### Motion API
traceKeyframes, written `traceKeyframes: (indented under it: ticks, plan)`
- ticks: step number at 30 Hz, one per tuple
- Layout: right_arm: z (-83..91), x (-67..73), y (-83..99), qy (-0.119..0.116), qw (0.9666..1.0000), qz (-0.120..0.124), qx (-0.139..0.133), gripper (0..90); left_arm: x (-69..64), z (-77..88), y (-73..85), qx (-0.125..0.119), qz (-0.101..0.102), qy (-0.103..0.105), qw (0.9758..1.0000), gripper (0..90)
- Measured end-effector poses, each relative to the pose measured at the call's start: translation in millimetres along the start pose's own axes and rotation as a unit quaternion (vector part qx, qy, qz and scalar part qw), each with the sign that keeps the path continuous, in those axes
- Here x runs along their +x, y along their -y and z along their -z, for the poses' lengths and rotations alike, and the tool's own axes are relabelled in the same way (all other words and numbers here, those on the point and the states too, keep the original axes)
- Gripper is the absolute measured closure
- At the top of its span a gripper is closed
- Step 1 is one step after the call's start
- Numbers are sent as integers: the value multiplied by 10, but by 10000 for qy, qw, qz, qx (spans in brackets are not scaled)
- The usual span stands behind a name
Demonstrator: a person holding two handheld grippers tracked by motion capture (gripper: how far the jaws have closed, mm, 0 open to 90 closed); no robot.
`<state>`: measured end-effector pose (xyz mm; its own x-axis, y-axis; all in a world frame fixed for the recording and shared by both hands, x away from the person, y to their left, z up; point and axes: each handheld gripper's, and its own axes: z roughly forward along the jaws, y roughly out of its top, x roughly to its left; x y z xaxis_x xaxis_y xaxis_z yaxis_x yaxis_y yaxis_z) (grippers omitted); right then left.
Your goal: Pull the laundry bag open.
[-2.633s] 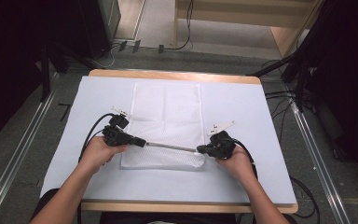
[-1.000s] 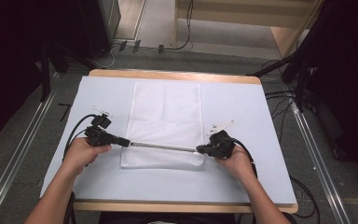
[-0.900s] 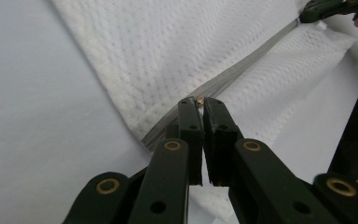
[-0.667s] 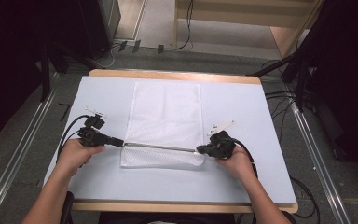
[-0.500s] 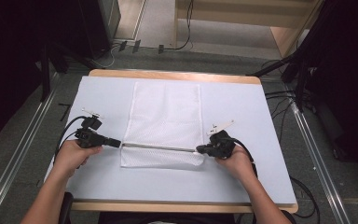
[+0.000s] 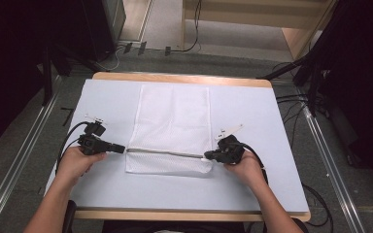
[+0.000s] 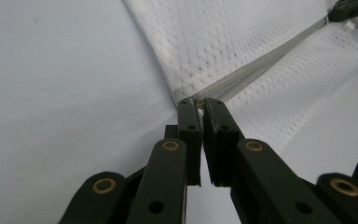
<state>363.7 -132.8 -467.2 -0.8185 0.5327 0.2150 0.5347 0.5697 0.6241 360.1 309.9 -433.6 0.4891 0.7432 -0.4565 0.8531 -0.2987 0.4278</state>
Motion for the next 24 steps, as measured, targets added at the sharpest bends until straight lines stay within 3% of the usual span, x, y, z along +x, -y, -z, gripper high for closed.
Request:
traceKeyframes:
  ticks: [3, 6, 13, 18, 24]
  plan:
    - [1, -10, -6, -85, 9999, -71, -4, 870, -2, 4, 5, -64, -103, -95, 9999, 807]
    - [4, -22, -9, -209, 9998, -70, -35, 823, -22, 24, -1, -215, -267, -48, 9994, 722]
    - [90, -51, -31, -94, 9995, -182, -233, 712, -20, 56, 4, -497, -526, -166, 9972, 596]
    - [173, -132, -19, -6, 9985, -322, -445, 613, 41, 101, 8, -729, -475, -293, 9958, 488]
    - [235, -251, 49, 244, 9969, -461, -591, 513, 87, 115, -4, -830, -475, -517, 9941, 443]
